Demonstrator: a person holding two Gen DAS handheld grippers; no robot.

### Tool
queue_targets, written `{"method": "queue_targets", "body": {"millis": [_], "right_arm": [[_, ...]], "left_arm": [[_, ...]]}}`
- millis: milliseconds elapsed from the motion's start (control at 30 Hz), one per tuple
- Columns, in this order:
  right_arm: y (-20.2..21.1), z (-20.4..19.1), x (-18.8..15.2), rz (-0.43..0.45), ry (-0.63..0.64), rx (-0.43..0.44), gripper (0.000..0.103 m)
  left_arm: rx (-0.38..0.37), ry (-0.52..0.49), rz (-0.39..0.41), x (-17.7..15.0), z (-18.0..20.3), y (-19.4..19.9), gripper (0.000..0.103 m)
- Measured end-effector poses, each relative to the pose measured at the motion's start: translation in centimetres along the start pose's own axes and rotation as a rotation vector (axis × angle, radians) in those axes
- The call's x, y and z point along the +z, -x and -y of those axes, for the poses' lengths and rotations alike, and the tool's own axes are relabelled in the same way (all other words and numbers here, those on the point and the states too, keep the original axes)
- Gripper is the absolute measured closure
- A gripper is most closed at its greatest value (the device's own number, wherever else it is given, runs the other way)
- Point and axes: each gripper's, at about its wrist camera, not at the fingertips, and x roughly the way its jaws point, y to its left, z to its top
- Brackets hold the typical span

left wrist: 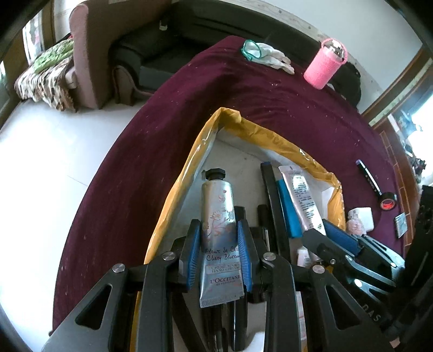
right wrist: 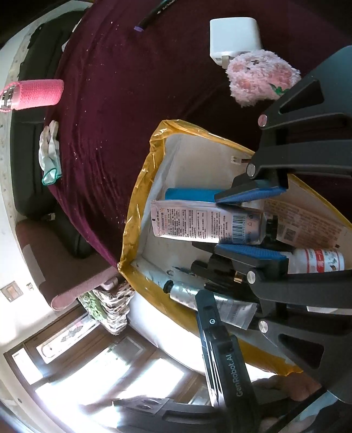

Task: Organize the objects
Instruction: 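Carry the silver tube and cream tube with both tools over the tray, then open the left tool to drop the silver tube while the right tool releases the cream tube, then grasp the white charger block with the right tool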

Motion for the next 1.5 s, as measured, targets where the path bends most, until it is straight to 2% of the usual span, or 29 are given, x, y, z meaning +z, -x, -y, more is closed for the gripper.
{"method": "queue_targets", "body": {"millis": [200,467,533,667,733,800,867,933,1033,1133,1333,1500], "right_arm": [[-0.4,-0.4,0.3,0.014,0.023,-0.019,0.075],[-0.8,-0.1,0.2,0.030,0.015,-0.007,0.074],[-0.8,0.2,0.2,0.029,-0.001,0.006,0.074],[-0.3,0.8,0.3,0.033,-0.040,0.058,0.074],[0.4,0.8,0.4,0.048,-0.040,0.078,0.074],[1.7,0.9,0.5,0.059,-0.046,0.100,0.069],[3.4,1.3,0.0,0.072,-0.058,0.114,0.056],[5.6,2.3,-1.2,0.086,-0.072,0.124,0.056],[8.5,4.2,-3.9,0.093,-0.092,0.094,0.053],[9.9,6.1,-6.0,0.085,-0.120,0.073,0.053],[11.9,9.6,-8.0,0.096,-0.148,0.023,0.053],[12.7,12.6,-7.2,0.098,-0.193,0.006,0.050]], "left_arm": [[0.029,-0.063,-0.003,0.9,0.7,-0.8,0.080],[0.032,-0.063,0.016,1.1,0.7,-0.7,0.079],[0.038,-0.049,0.026,1.1,0.7,-0.3,0.070],[0.024,-0.039,0.046,0.6,1.1,1.0,0.061],[0.028,-0.043,0.088,0.0,1.7,2.4,0.059],[0.021,-0.053,0.130,-1.0,2.5,3.9,0.058],[0.004,-0.054,0.164,-2.4,3.7,5.3,0.055],[-0.040,-0.068,0.182,-3.7,5.4,6.2,0.052],[-0.109,-0.078,0.162,-5.2,7.9,6.4,0.052],[-0.144,-0.099,0.129,-6.4,10.5,5.9,0.052],[-0.126,-0.155,0.092,-8.3,14.5,4.7,0.052],[-0.130,-0.162,0.069,-9.3,16.0,4.3,0.052]]}}
